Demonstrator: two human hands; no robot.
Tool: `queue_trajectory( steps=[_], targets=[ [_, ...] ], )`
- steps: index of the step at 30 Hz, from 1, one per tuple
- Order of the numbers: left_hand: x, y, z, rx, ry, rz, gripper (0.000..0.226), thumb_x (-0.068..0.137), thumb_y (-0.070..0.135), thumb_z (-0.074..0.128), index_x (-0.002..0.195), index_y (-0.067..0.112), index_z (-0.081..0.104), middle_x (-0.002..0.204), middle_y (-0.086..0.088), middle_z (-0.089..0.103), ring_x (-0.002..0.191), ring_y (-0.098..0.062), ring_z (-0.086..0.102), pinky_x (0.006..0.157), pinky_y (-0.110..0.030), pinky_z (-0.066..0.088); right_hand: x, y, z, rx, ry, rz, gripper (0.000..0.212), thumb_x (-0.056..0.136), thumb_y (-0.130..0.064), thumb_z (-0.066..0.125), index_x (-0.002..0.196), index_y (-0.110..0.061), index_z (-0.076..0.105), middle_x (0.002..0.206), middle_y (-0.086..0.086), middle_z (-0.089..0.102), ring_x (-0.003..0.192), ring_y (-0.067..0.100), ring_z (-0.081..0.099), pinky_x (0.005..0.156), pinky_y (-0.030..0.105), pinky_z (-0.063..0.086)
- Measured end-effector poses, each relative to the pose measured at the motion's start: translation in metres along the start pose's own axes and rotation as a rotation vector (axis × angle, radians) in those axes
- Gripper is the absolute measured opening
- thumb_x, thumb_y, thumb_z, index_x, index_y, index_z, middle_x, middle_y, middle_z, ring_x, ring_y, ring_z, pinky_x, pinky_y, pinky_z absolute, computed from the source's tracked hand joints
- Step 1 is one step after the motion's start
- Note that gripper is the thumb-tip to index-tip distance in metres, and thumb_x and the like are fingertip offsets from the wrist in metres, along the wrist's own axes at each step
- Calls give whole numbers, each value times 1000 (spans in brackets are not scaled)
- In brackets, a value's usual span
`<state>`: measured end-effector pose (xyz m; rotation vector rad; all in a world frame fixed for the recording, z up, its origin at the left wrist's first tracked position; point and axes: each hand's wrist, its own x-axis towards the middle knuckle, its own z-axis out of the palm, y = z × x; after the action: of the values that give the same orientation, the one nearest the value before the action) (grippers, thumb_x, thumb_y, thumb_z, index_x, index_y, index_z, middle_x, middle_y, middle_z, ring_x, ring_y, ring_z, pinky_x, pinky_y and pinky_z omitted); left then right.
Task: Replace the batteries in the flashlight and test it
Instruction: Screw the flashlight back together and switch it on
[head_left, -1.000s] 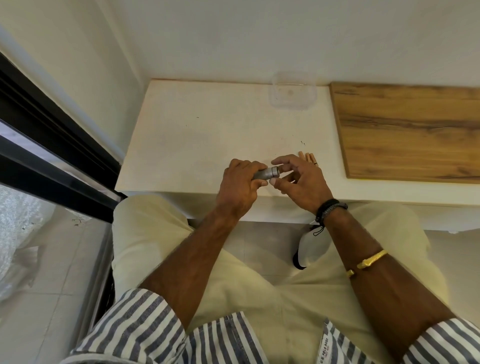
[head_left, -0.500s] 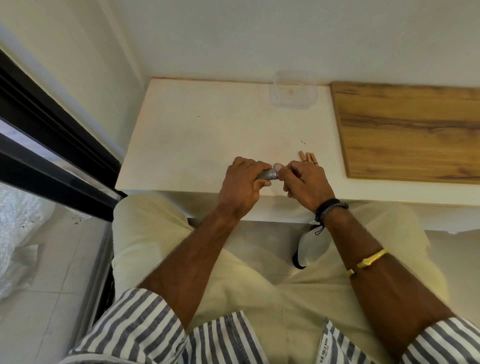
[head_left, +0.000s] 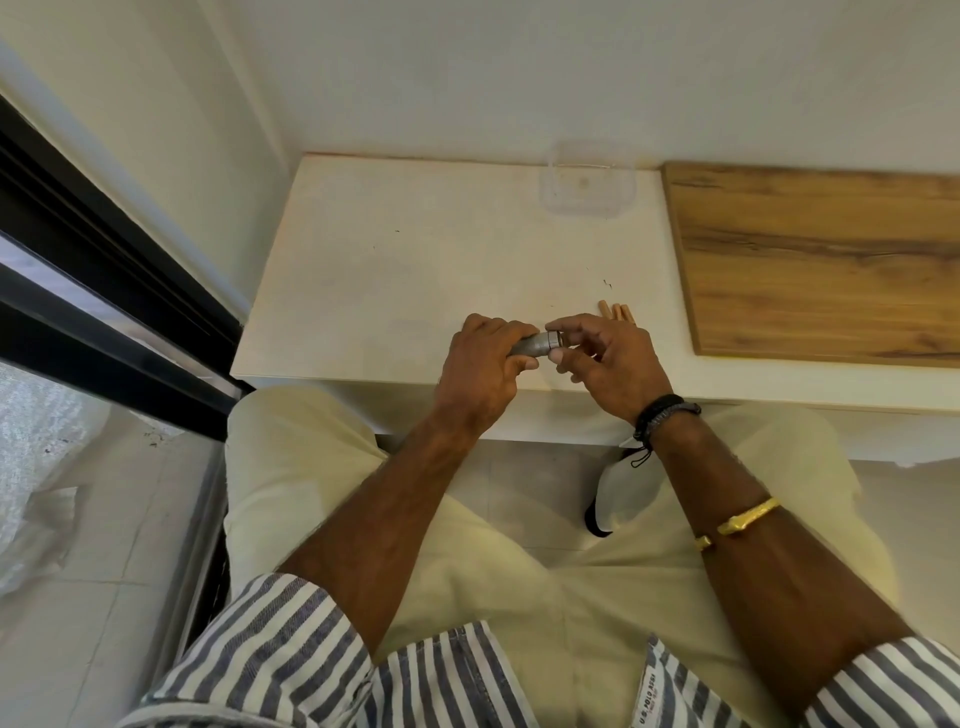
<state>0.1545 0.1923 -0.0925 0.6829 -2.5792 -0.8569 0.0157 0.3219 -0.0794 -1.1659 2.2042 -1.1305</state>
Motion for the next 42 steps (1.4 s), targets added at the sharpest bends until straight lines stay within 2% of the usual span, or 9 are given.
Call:
queue_trajectory(
  steps=[4,8,10,13,16,25,30,34,42],
  targets=[
    [0,1,0,24,-5,33,25,93,25,66,117,17,68,104,1,72,102,-23,51,85,-39,44,0,0,1,-16,6,57,24,99,-37,63,103,-15,73,76,-3,73,61,3,69,61,11,54],
    [0,2,1,31,-23,58,28,93,25,65,120,16,67,107,0,70,104,-22,51,88,-38,43,-1,-1,2,-70,45,130,44,104,-52,46,78,-23,68,62,-6,69,49,0,64,51,8,50],
    [-1,2,1,29,-32,59,29,95,25,63,122,15,66,108,-2,70,105,-23,51,89,-38,43,-1,-3,1,-17,41,144,41,104,-52,46,85,-23,69,70,-4,73,54,3,68,53,11,54],
    [0,1,0,14,-28,27,29,96,23,61,124,15,65,110,-3,71,105,-24,51,89,-39,43,0,-3,-1,95,6,81,23,99,-36,64,114,-20,69,93,-2,75,70,7,74,61,18,60],
    [1,1,-1,15,-43,-4,31,98,23,58,128,16,63,113,-4,70,107,-24,50,91,-40,44,0,-2,-1,52,-8,-5,30,93,-15,74,122,-19,69,99,1,75,78,7,74,66,14,59],
    [1,4,0,37,-86,10,27,99,26,55,123,18,64,106,-1,70,102,-23,50,85,-39,44,-1,-5,0,-72,24,44,21,99,-31,64,109,-14,68,76,-5,70,65,2,68,63,13,55],
    [-1,4,1,42,-81,11,26,99,24,56,122,15,65,106,-3,71,102,-23,50,84,-36,41,-2,-11,2,-177,-19,4,29,105,-31,52,112,-6,63,85,9,72,77,26,68,76,41,58],
    [-2,3,-1,42,-67,-6,21,99,26,55,113,16,66,96,-1,69,97,-19,47,76,-36,44,-2,-18,9,-210,12,13,30,107,-30,49,109,-4,63,87,12,73,79,30,68,77,48,57],
    [-1,1,-3,-7,-22,26,24,98,29,57,119,22,67,98,6,72,98,-16,51,78,-38,51,-6,-26,23,180,158,224,19,92,-33,71,104,-19,70,84,-1,72,79,20,71,77,43,63]
  ],
)
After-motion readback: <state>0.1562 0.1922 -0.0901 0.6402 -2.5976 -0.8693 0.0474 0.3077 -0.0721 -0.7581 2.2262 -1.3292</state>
